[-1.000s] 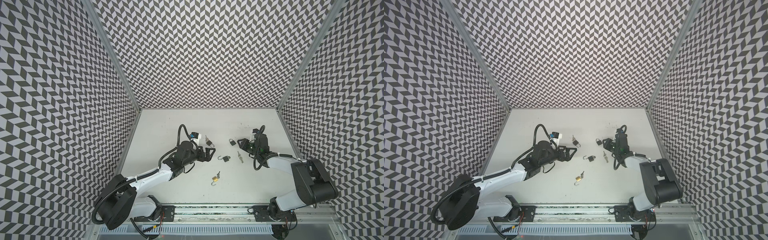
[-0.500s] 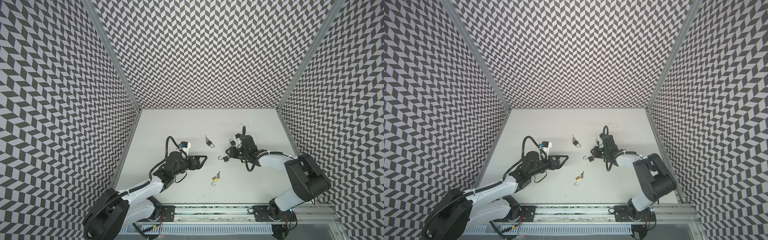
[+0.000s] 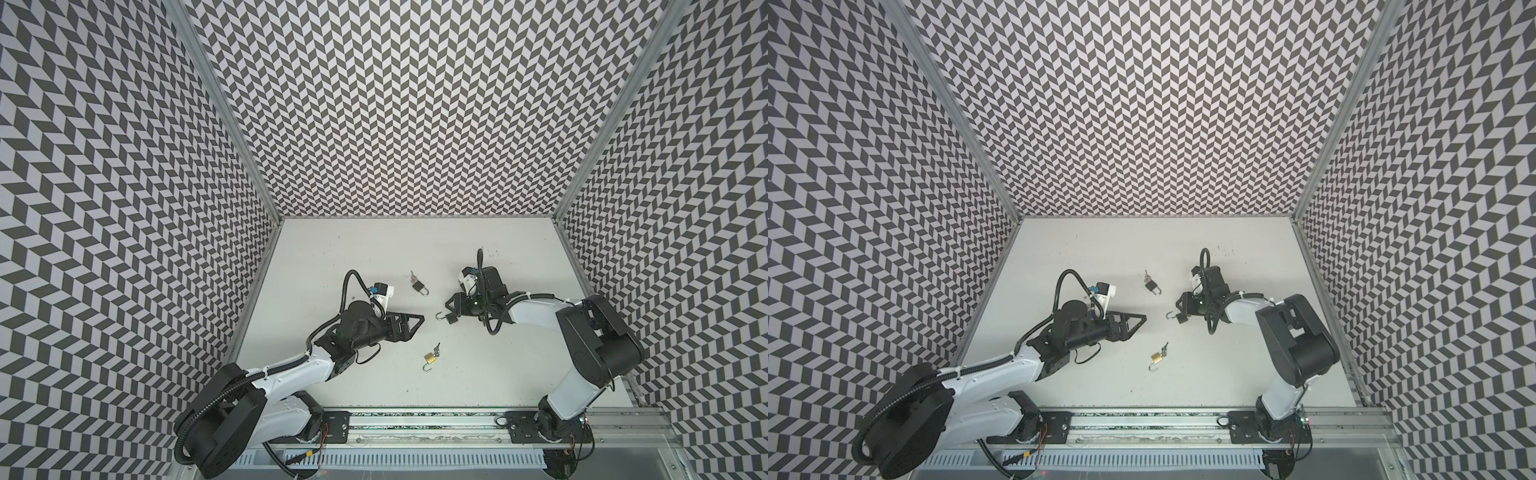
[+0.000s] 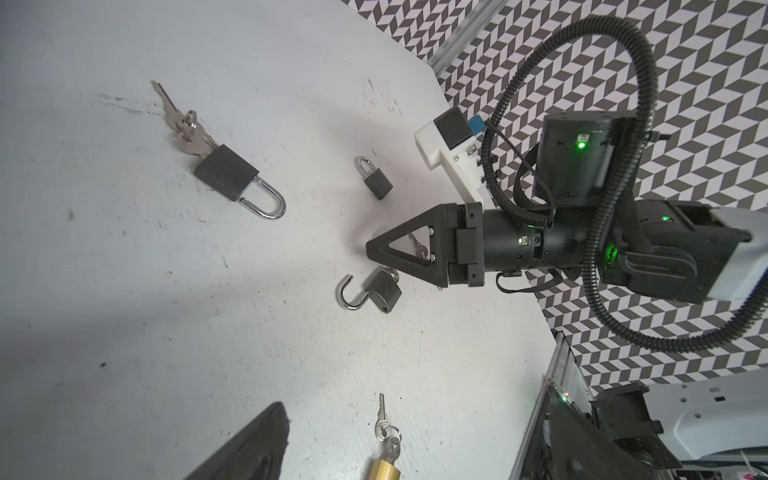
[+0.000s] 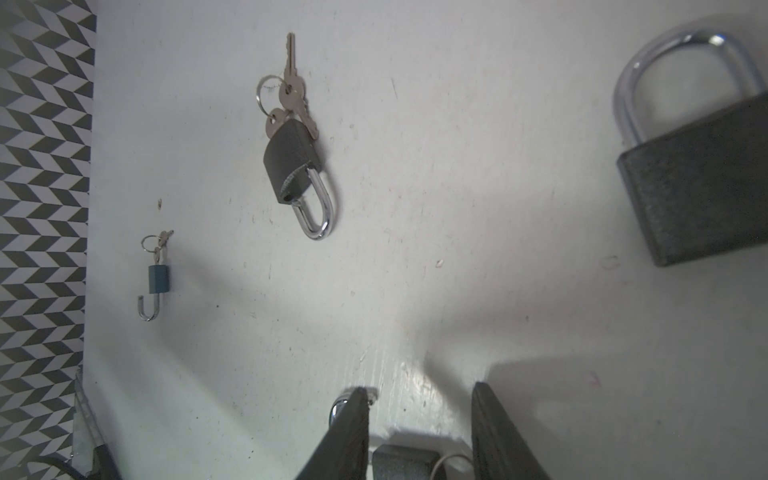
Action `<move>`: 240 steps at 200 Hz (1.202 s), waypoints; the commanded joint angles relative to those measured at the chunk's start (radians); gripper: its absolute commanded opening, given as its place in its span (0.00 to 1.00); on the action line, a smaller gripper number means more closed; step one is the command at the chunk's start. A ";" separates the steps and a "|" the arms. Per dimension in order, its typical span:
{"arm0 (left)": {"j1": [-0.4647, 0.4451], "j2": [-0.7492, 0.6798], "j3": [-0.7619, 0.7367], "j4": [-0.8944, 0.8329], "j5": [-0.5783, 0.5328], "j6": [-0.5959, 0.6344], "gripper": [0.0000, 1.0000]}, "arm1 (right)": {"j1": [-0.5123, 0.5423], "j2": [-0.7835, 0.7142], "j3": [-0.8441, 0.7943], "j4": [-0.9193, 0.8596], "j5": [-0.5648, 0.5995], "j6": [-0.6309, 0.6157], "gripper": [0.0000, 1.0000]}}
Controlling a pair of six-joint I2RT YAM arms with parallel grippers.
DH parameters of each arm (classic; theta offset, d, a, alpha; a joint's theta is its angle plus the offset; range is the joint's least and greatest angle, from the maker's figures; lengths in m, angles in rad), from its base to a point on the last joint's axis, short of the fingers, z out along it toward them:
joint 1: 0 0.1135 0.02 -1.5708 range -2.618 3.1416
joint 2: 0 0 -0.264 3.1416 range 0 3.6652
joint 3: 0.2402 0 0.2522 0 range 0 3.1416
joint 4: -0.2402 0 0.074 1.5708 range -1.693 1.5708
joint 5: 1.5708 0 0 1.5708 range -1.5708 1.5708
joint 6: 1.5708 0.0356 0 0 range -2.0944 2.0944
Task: Lock with the key
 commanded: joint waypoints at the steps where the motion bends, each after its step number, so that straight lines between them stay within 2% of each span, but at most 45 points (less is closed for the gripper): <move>1: -0.005 0.002 0.024 0.015 0.012 0.014 0.98 | 0.010 -0.001 -0.002 -0.023 -0.005 -0.012 0.41; 52: -0.005 -0.005 0.023 0.005 0.005 0.019 0.98 | 0.071 -0.053 -0.037 -0.046 0.022 0.029 0.43; 110: 0.001 -0.013 0.024 -0.010 -0.015 0.024 0.98 | 0.139 -0.098 -0.068 -0.086 0.131 0.084 0.50; 182: 0.033 -0.015 0.010 0.014 0.005 0.002 0.98 | 0.218 -0.153 -0.106 -0.106 0.124 0.061 0.50; 207: 0.045 -0.020 0.008 0.018 0.012 -0.001 0.98 | 0.236 -0.153 -0.088 -0.138 0.196 0.048 0.50; 240: 0.048 -0.021 0.006 0.018 0.012 -0.004 0.97 | 0.271 -0.138 -0.044 -0.201 0.353 0.021 0.52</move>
